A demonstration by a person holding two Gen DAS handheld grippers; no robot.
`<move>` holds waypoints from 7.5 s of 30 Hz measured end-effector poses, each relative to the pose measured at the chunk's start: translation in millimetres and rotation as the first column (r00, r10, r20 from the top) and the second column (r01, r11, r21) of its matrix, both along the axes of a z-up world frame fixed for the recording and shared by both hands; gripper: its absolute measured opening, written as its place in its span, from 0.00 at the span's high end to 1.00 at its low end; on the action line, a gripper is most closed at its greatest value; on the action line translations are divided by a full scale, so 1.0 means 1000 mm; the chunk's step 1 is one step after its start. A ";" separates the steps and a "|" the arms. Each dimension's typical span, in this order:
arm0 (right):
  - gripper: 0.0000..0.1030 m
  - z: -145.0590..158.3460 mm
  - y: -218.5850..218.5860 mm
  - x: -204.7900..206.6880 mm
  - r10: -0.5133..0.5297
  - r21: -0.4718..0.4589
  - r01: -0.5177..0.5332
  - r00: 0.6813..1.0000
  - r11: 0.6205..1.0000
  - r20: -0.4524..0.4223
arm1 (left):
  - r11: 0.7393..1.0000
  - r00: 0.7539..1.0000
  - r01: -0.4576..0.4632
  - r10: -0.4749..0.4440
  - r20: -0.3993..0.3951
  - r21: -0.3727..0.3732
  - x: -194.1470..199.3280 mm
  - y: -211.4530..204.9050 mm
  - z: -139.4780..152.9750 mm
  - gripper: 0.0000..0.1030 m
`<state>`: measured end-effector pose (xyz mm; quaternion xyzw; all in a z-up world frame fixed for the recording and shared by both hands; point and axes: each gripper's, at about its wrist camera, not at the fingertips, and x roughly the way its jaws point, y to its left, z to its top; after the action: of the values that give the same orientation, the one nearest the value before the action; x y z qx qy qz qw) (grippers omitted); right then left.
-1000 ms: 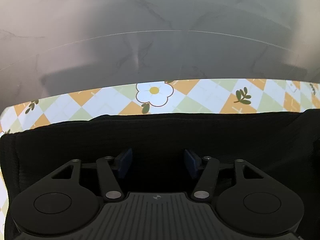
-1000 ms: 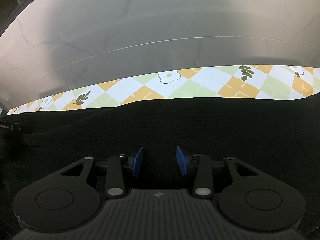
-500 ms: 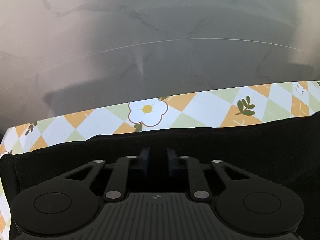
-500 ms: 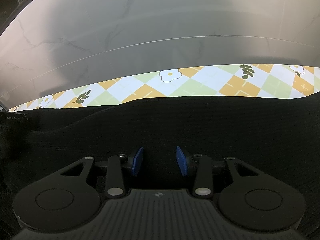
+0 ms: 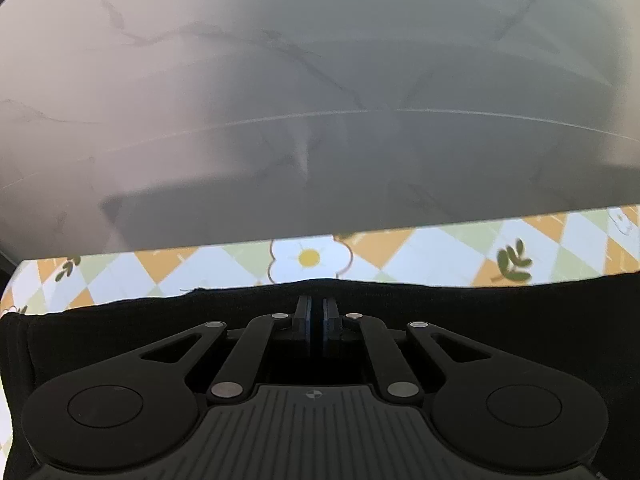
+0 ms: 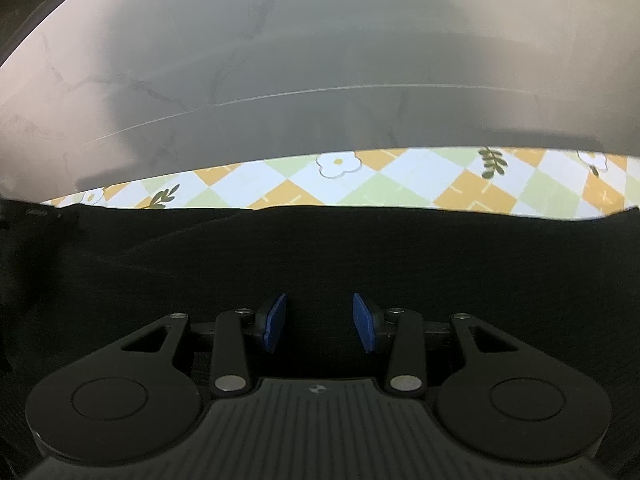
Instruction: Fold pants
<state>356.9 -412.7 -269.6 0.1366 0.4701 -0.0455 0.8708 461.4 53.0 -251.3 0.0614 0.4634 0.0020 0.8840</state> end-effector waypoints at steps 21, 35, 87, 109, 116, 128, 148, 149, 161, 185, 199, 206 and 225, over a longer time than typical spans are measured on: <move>0.60 -0.012 0.014 0.085 0.059 -0.110 -0.060 0.998 0.992 -0.014 | 0.980 0.998 -0.067 0.065 -0.017 -0.185 -0.032 0.068 0.023 0.73; 0.56 0.069 0.097 0.085 0.079 0.063 -0.086 0.992 0.994 0.101 | 0.872 0.919 -0.363 0.394 0.029 -0.328 -0.118 0.252 0.095 0.73; 0.45 -0.008 0.184 0.098 0.051 -0.007 -0.051 0.998 0.999 -0.023 | 0.857 0.999 -0.030 0.008 -0.044 -0.514 -0.017 0.295 0.003 0.68; 0.46 0.009 0.162 0.053 0.027 -0.113 -0.024 0.999 0.993 0.024 | 0.975 0.986 -0.085 0.112 0.126 -0.204 -0.037 0.220 0.033 0.59; 0.46 0.030 0.102 0.002 -0.064 -0.131 0.067 0.998 0.989 0.030 | 0.967 0.968 -0.160 0.194 0.162 -0.198 -0.067 0.199 0.088 0.44; 0.45 0.070 0.007 -0.128 -0.271 -0.156 0.273 0.962 0.949 0.037 | 0.913 0.964 -0.233 0.262 0.043 -0.335 -0.127 0.161 0.105 0.44; 0.39 0.034 -0.023 -0.280 -0.123 -0.148 0.126 0.992 0.981 0.027 | 0.857 0.894 -0.447 0.438 -0.095 -0.256 -0.293 0.026 0.071 0.44; 0.39 0.034 -0.028 -0.289 -0.120 -0.147 0.123 0.992 0.981 0.030 | 0.857 0.892 -0.451 0.439 -0.105 -0.249 -0.299 0.015 0.070 0.44; 0.39 0.042 -0.055 -0.369 -0.154 -0.091 0.156 0.987 0.984 0.035 | 0.883 0.914 -0.404 0.385 -0.124 -0.238 -0.335 -0.059 0.065 0.45; 0.39 0.035 0.002 -0.362 -0.352 0.119 0.348 0.936 0.930 0.015 | 0.726 0.826 -0.561 0.518 -0.221 -0.397 -0.395 0.076 0.049 0.69; 0.39 0.039 0.017 -0.356 -0.442 0.159 0.435 0.897 0.887 0.010 | 0.542 0.716 -0.651 0.671 -0.193 -0.532 -0.424 0.151 0.052 0.72; 0.39 0.042 0.018 -0.356 -0.449 0.155 0.443 0.893 0.883 0.007 | 0.472 0.666 -0.690 0.711 -0.226 -0.549 -0.424 0.176 0.042 0.72; 0.88 0.078 -0.004 -0.356 -0.574 0.191 0.548 0.808 0.815 0.132 | 0.523 0.679 -0.667 0.720 -0.143 -0.531 -0.419 0.155 0.056 0.87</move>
<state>0.6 -417.1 -191.8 0.3355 0.3283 -0.2544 0.8455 42.5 207.5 -195.4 -0.3814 0.3870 0.2253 0.8087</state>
